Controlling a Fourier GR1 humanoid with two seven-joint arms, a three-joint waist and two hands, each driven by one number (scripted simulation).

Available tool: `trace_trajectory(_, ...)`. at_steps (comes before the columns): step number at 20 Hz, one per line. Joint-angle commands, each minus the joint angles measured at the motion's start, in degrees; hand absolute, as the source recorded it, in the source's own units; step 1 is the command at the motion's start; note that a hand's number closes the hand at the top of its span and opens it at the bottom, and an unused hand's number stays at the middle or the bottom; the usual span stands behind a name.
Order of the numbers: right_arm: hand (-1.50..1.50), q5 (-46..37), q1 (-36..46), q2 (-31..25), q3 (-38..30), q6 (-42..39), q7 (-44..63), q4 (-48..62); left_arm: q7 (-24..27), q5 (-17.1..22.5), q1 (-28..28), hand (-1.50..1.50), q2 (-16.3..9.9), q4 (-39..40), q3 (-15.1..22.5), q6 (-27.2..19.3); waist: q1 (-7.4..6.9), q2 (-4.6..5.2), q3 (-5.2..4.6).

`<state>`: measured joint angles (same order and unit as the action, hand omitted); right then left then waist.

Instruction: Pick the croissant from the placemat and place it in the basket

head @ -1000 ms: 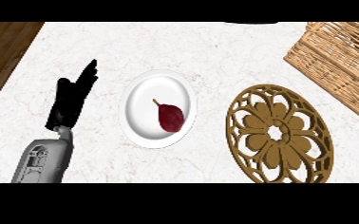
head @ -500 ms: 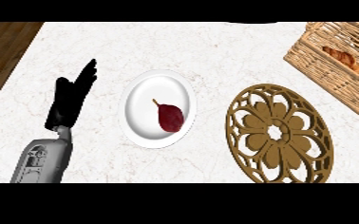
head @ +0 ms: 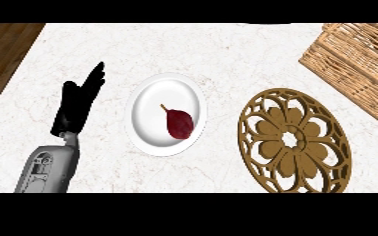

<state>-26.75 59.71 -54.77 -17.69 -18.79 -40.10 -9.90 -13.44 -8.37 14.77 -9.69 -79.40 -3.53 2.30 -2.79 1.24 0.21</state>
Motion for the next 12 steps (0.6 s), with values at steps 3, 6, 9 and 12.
trace_trajectory(3, -1.5, 3.2, -0.3, -5.8, -4.3, 0.3, 4.9, 4.1, -0.2, 0.6, 0.0, 0.0, 0.2, -1.8, 0.2, 0.6, -1.0, 0.49, 0.13)
trace_trajectory(6, -1.5, 5.6, -0.4, -9.8, -6.9, -2.4, 7.6, 5.9, 1.2, 0.9, -1.6, 0.0, -0.8, -0.8, -0.4, 1.5, -1.17, 0.65, 0.18)
trace_trajectory(9, -1.5, 6.5, -2.1, -11.9, -7.7, -6.1, 6.5, 6.4, 0.8, 0.1, -0.9, 0.0, -0.2, -0.3, 0.0, 0.5, -0.82, 0.86, 0.3)
trace_trajectory(12, -1.5, 7.0, -5.1, -13.9, -8.3, -7.3, 5.2, 7.3, 1.6, 1.2, -1.6, 0.0, -0.3, -2.2, -0.3, 1.3, -1.27, 0.95, 0.52)
